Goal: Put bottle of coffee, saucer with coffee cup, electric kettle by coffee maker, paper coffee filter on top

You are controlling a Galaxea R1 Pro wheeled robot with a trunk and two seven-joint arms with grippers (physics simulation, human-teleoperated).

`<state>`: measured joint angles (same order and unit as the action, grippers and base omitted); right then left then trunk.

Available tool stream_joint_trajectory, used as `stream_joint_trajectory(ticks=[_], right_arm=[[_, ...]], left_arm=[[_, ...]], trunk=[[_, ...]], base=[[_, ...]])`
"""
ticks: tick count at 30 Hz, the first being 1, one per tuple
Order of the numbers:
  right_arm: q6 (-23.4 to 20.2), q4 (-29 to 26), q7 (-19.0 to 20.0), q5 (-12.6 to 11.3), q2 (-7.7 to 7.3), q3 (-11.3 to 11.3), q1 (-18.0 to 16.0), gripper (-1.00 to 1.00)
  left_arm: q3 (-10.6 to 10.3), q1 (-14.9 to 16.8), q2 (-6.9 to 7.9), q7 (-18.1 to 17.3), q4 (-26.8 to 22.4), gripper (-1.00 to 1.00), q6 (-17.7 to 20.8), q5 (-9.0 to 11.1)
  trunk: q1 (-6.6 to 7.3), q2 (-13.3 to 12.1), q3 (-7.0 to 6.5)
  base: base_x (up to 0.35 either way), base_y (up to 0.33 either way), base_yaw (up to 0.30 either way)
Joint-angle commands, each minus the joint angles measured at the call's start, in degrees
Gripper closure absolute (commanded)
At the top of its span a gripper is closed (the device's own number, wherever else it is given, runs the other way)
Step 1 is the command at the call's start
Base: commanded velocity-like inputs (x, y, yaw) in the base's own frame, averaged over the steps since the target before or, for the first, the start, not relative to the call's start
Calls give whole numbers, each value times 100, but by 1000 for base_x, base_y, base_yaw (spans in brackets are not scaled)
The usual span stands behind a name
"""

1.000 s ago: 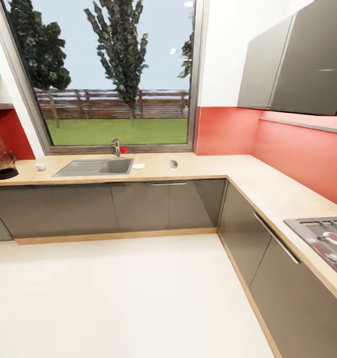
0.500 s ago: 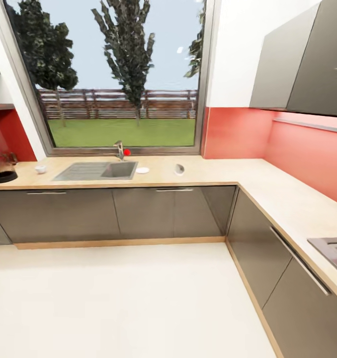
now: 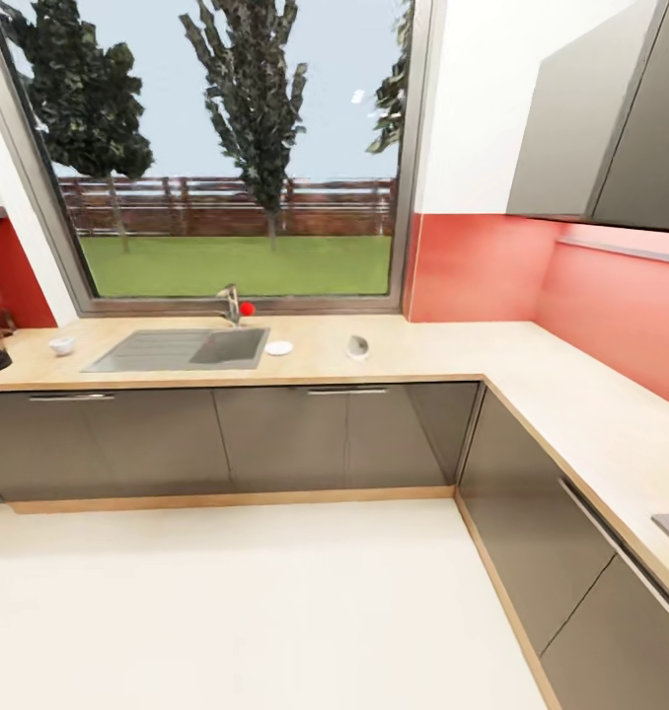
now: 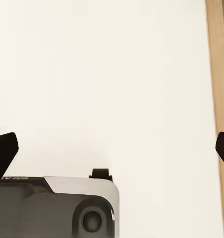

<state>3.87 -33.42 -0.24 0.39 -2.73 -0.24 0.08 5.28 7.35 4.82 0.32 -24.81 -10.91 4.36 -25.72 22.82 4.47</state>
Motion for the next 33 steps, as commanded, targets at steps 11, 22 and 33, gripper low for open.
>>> stream_joint_trajectory(ticks=[11, 22, 33], right_arm=[[8, -13, -2, 4, 0, -9, 1, -100], [8, -16, -4, -4, 0, -11, 1, -100], [8, -19, -7, -4, 0, -11, 1, -100]], left_arm=[[-9, 4, 1, 3, 3, -100, -17, 47], [-9, 4, 1, 3, 3, -100, -17, 47], [-9, 4, 1, 3, 3, -100, -17, 47]], trunk=[[-7, 10, 10], [-7, 10, 10], [-7, 10, 10]], base=[[336, 51, 0], [309, 197, 120], [297, 220, 135]])
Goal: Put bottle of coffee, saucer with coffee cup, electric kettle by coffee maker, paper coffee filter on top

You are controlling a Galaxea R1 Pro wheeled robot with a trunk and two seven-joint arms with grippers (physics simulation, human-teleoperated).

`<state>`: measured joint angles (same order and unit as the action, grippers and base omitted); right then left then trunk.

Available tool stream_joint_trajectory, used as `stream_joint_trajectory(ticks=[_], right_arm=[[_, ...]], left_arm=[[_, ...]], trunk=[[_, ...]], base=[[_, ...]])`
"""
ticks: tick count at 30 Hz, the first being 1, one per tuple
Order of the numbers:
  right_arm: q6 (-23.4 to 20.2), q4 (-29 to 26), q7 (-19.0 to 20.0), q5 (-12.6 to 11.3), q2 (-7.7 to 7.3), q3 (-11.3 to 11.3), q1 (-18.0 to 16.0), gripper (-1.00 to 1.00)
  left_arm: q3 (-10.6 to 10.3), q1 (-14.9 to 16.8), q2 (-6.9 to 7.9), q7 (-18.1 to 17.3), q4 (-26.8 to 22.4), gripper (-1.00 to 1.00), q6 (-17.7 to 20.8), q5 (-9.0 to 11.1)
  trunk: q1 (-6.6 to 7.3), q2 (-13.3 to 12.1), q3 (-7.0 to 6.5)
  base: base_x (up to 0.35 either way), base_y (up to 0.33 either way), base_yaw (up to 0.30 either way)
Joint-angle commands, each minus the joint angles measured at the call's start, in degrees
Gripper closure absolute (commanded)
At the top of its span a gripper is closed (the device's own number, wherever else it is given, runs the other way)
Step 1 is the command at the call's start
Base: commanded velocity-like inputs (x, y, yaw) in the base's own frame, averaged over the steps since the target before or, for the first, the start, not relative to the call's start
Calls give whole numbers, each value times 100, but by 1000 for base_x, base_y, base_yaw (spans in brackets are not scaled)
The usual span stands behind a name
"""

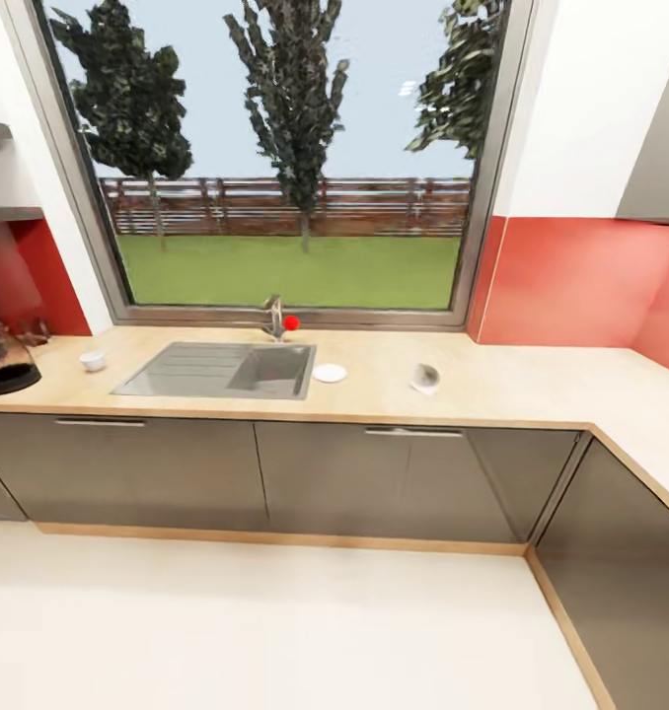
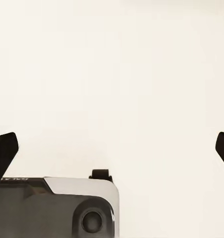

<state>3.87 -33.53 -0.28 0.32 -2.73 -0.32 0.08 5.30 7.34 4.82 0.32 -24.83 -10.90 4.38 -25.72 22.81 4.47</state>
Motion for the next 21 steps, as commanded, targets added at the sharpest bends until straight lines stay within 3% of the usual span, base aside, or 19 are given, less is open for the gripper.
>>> stream_joint_trajectory(ticks=[1, 17, 21], right_arm=[[10, -9, -2, 3, 0, -3, 1, -100], [8, -6, -6, 3, 0, -3, 1, -100], [10, -5, -3, 3, 0, -3, 1, -100]], left_arm=[[-11, 4, 1, 3, 4, -100, -18, 46], [-17, 4, 0, 3, 4, -100, -18, 46], [-15, 4, -4, 3, 4, -100, -18, 46]], trunk=[[-6, 10, 11], [-6, 10, 11], [-6, 10, 11]], base=[[287, 229, 14], [303, 166, 1], [322, 106, -143]])
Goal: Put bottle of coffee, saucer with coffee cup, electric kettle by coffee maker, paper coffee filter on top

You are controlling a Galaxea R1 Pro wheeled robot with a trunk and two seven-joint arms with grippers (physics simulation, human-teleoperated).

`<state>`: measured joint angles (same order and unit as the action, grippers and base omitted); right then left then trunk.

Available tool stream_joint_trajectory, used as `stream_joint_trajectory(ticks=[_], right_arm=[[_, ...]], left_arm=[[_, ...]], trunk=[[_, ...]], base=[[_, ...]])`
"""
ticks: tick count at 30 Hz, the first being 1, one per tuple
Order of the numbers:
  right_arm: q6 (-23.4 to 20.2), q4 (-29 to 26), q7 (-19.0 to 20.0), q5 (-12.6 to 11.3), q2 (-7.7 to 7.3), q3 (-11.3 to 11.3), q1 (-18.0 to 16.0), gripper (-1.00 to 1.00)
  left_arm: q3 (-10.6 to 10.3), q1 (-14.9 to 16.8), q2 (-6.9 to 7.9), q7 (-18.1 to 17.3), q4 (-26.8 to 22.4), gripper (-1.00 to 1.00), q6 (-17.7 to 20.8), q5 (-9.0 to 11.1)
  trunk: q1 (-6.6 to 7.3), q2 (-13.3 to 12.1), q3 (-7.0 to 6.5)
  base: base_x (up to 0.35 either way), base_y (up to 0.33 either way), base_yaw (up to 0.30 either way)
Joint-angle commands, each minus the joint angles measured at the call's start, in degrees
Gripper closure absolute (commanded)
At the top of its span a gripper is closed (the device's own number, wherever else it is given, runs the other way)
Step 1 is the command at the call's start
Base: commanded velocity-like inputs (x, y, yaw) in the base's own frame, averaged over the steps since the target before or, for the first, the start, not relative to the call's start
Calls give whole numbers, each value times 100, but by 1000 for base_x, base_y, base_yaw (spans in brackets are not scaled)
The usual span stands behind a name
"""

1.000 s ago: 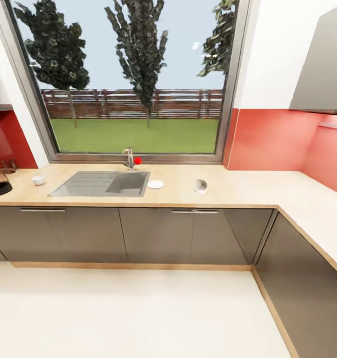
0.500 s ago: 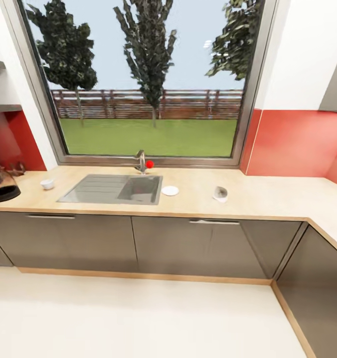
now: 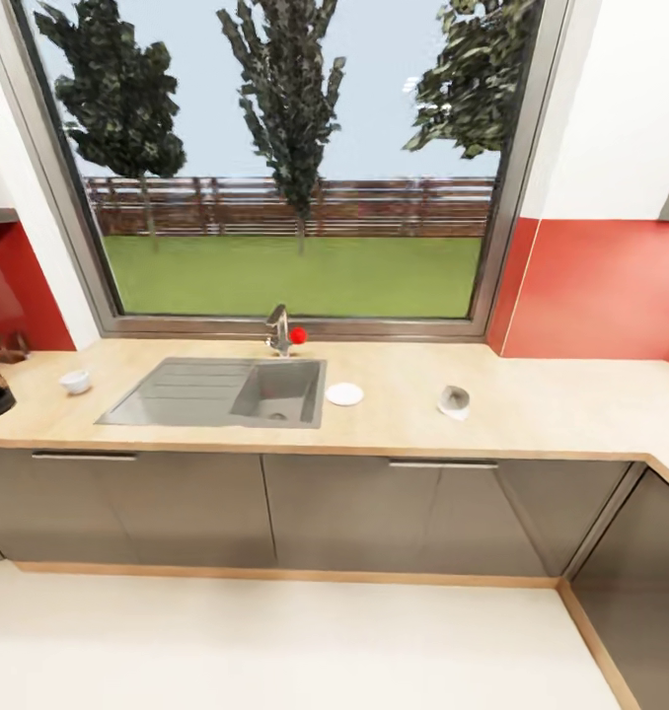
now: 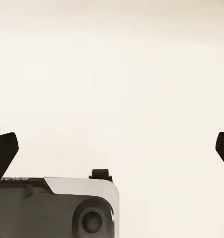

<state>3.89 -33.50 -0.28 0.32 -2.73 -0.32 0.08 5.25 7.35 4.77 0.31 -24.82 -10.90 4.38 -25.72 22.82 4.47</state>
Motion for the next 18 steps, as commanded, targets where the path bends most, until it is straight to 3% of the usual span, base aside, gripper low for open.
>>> stream_joint_trajectory(ticks=[1, 14, 18], right_arm=[[8, -7, -4, 3, 0, -3, 1, -100], [10, -13, -7, 3, 0, -3, 1, -100], [7, -13, -3, 3, 0, -3, 1, -100]], left_arm=[[-9, 4, 0, 3, 4, -100, -17, 46], [-14, 4, 0, 12, 25, -100, -4, 32], [-21, 1, 0, 8, 183, -100, 34, 3]], trunk=[[-7, 10, 11], [-7, 10, 11], [-7, 10, 11]], base=[[322, 105, -236], [331, 41, -288], [245, 1, -127]])
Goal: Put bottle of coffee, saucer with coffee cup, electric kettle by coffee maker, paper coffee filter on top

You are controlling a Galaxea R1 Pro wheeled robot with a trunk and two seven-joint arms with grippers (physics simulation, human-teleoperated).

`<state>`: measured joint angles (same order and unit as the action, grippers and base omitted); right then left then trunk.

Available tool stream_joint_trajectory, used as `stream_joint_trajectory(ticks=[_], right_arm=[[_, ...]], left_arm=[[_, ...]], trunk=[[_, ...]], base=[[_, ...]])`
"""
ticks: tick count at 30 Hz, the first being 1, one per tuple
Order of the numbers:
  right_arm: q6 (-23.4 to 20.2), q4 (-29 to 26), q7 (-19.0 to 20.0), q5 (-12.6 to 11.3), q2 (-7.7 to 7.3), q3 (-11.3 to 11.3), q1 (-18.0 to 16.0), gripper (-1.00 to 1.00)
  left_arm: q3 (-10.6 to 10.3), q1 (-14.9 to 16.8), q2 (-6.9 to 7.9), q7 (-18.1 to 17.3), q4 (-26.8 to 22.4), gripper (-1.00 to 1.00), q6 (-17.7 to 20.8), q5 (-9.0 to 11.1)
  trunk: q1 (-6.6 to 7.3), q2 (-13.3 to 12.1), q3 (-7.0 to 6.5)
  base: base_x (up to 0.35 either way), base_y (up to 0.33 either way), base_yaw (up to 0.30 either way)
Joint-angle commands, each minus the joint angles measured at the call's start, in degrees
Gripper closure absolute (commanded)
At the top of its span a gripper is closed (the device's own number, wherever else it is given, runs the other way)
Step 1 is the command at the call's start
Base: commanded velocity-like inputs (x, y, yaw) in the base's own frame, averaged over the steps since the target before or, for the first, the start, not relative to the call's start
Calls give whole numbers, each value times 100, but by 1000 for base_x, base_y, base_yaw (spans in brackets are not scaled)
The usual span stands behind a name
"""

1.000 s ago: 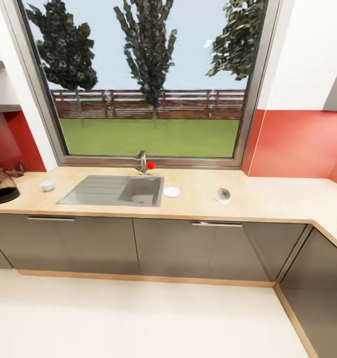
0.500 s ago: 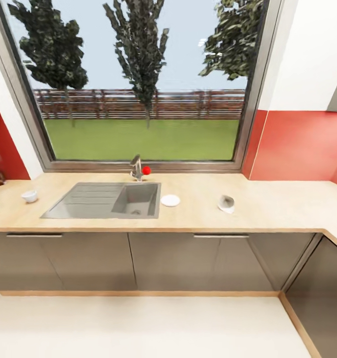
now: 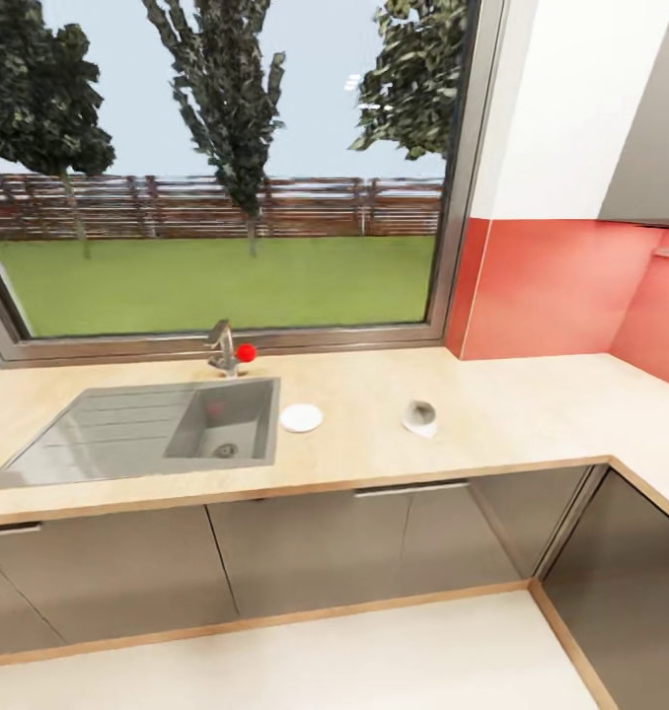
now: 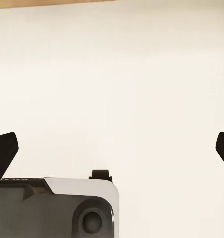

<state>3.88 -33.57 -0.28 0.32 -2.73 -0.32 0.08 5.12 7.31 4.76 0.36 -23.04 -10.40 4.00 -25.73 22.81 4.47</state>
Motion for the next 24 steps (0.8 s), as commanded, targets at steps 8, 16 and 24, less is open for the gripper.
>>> stream_joint_trajectory(ticks=[8, 16, 24], right_arm=[[6, -285, -7, 1, 0, -11, 1, -100], [-40, -1922, -209, -16, 61, 5, -121, -100], [-716, -2544, -1211, -9, 591, 37, -1409, -100]], left_arm=[[-59, -137, 282, 21, 1149, -100, 12, 11], [-73, -350, 587, 34, 2179, -100, 36, 10], [-90, -535, 628, 89, 2315, -100, 437, -21]], trunk=[[-5, 11, 11], [-5, 11, 11], [-5, 11, 11]], base=[[42, 0, -19], [2, 0, -1], [0, 0, 0]])
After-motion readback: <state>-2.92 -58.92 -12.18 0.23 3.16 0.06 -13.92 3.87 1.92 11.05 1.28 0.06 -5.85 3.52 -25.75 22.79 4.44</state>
